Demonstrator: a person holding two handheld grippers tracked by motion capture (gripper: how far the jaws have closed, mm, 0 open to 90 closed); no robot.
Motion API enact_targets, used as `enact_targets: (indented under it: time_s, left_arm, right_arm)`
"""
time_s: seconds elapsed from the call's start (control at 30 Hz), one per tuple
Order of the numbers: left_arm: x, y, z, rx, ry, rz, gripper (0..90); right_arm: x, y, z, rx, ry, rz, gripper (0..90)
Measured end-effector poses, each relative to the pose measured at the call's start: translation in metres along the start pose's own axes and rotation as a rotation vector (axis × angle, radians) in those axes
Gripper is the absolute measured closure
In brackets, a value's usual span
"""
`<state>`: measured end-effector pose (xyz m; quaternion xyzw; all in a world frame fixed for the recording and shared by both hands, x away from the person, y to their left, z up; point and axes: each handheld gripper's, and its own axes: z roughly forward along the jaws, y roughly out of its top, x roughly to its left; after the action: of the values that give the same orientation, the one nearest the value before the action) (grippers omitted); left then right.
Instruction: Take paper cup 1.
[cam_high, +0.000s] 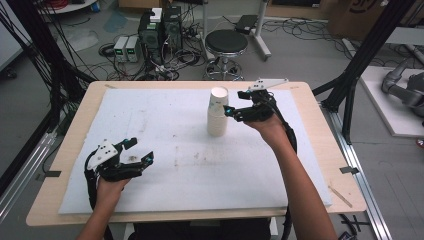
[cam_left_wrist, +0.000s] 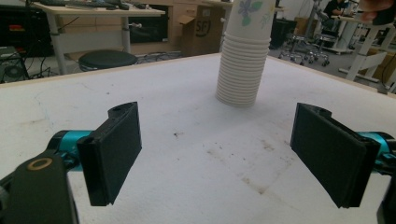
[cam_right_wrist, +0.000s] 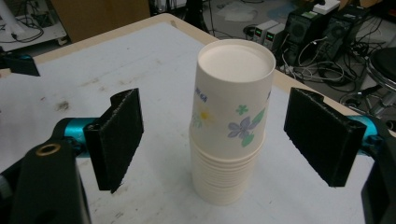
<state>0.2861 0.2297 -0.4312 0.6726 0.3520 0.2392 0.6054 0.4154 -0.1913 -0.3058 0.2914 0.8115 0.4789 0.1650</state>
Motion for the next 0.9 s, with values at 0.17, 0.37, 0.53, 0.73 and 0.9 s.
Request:
enact_targets:
  time_s: [0.17,0.37,0.53,0.73,0.9]
  left_arm:
    - [0.000,0.000,0.000,0.001,-0.005,-0.007,16.3]
    - [0.000,0.000,0.000,0.000,-0.005,-0.006,16.3]
    - [0.001,-0.001,0.000,0.000,-0.006,-0.005,16.4]
    - [0.002,-0.001,0.000,-0.002,-0.007,-0.014,16.3]
    - [0.002,-0.001,0.001,0.000,-0.007,-0.016,16.5]
  right_arm:
    - [-0.007,0.009,0.012,0.024,-0.005,-0.001,20.3]
    - [-0.013,0.014,0.029,0.054,-0.001,0.017,20.3]
    - [-0.014,0.018,0.045,0.089,0.002,0.023,20.3]
    - [-0.016,0.016,0.059,0.108,0.008,0.024,20.3]
    - [-0.018,0.017,0.066,0.115,0.002,0.018,24.6]
